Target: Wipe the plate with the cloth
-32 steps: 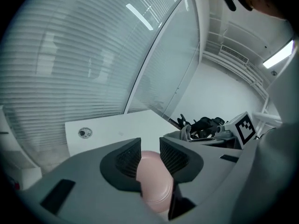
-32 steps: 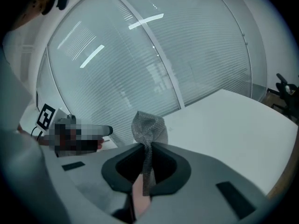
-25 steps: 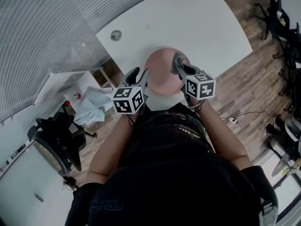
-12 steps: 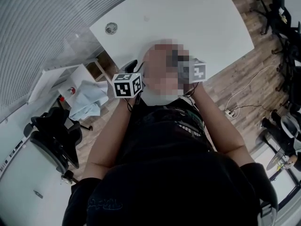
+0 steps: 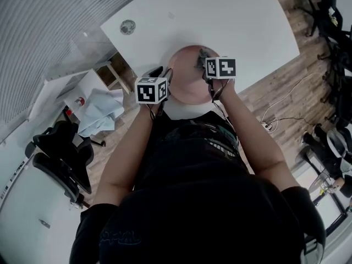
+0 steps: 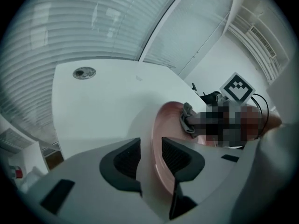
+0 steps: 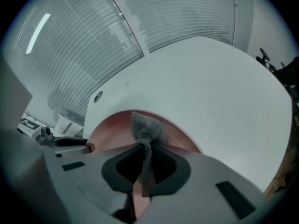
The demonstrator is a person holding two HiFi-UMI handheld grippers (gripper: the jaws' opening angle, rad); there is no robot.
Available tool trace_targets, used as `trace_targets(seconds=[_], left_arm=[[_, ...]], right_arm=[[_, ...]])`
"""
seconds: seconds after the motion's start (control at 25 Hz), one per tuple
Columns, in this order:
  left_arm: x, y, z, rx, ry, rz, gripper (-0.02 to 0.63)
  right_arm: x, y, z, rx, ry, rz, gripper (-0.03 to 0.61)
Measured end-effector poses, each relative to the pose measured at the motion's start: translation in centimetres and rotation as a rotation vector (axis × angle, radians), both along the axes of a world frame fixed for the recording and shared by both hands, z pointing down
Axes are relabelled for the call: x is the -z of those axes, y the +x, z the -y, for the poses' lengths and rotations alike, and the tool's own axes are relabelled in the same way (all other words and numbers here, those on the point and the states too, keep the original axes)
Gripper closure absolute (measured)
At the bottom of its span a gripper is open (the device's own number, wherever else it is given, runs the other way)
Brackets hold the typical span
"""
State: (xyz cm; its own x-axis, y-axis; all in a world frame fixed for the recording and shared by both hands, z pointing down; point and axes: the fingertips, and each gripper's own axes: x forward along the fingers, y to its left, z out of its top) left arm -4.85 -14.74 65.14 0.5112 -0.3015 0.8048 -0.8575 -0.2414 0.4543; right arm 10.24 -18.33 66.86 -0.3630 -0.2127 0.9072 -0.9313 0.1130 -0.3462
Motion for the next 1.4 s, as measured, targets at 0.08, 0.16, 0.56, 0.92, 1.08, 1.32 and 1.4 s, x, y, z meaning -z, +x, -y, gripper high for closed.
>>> trace_targets(seconds=[0.08, 0.16, 0.56, 0.92, 1.08, 1.32, 1.4], left_arm=[[-0.4, 0.1, 0.1, -0.005, -0.008, 0.006, 0.490], [-0.7, 0.1, 0.1, -0.009, -0.012, 0.009, 0.538], [-0.8, 0.6, -0.2, -0.048, -0.013, 0.033, 0.584], [-1.2, 1.1, -0.6, -0.005, -0.055, 0.011, 0.580], [-1.0, 0.8, -0.3, 0.033, -0.037, 0.024, 0.587], [-0.8, 0.5, 0.0, 0.088, -0.005, 0.027, 0.589], [-0.8, 0.4, -0.1, 0.102, -0.005, 0.025, 0.588]], right_arm=[[-0.2, 0.1, 0.2, 0.005, -0.007, -0.008, 0.545], [-0.3, 0.1, 0.2, 0.010, -0.013, -0.011, 0.545], [-0.4, -0.3, 0.8, 0.018, -0.019, -0.010, 0.545], [-0.5, -9.3, 1.8, 0.362, -0.021, 0.085, 0.545], [-0.3, -12.2, -1.3, 0.497, -0.052, 0.150, 0.545], [-0.1, -13.1, -6.9, 0.532, -0.117, 0.242, 0.545], [-0.1, -13.4, -9.3, 0.547, -0.146, 0.265, 0.545]])
